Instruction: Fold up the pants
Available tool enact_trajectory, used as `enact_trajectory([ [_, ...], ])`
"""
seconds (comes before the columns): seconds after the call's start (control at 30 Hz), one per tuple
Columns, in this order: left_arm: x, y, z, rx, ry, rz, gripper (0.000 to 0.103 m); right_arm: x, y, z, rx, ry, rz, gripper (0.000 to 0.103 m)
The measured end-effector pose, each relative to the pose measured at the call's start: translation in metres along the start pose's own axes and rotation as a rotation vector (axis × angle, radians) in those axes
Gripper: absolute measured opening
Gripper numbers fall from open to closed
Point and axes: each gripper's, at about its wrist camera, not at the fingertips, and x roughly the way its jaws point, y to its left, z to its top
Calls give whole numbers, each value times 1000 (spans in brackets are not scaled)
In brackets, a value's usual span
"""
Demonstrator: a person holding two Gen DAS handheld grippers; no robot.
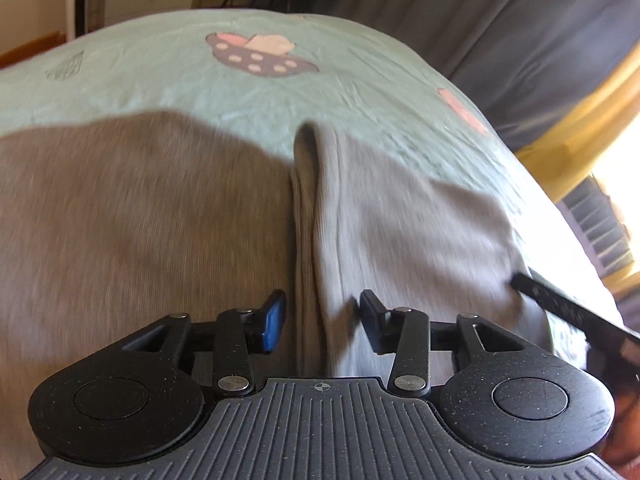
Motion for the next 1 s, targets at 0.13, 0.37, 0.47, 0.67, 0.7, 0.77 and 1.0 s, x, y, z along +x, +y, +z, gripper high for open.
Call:
enact_trajectory([
  [0.13, -1, 8, -23, -71, 44, -38, 56, -4, 2, -3, -2, -3, -9, 48],
  [0.37, 1, 19, -30, -174, 74, -108, 46, -24, 6, -14, 4, -8, 17, 55],
  [0.47, 1, 23, -31, -194, 68, -102, 34, -34, 12, -21, -25, -7, 30, 58],
  [0.67, -20, 15, -37, -136, -15, -95, 15, -42, 16, -25, -39, -13, 29, 61],
  [0.7, -26, 13, -38, -122, -39, -99, 15, -45, 16, -25, -35, -19, 35, 61],
  [0.77, -37, 12, -40, -117, -81, -95, 15, -49, 16, -28, -36, -25, 43, 62],
  [1.0, -35, 42, -36, -281, -35, -19, 48, -43, 27, -33, -100, -4, 27, 68],
])
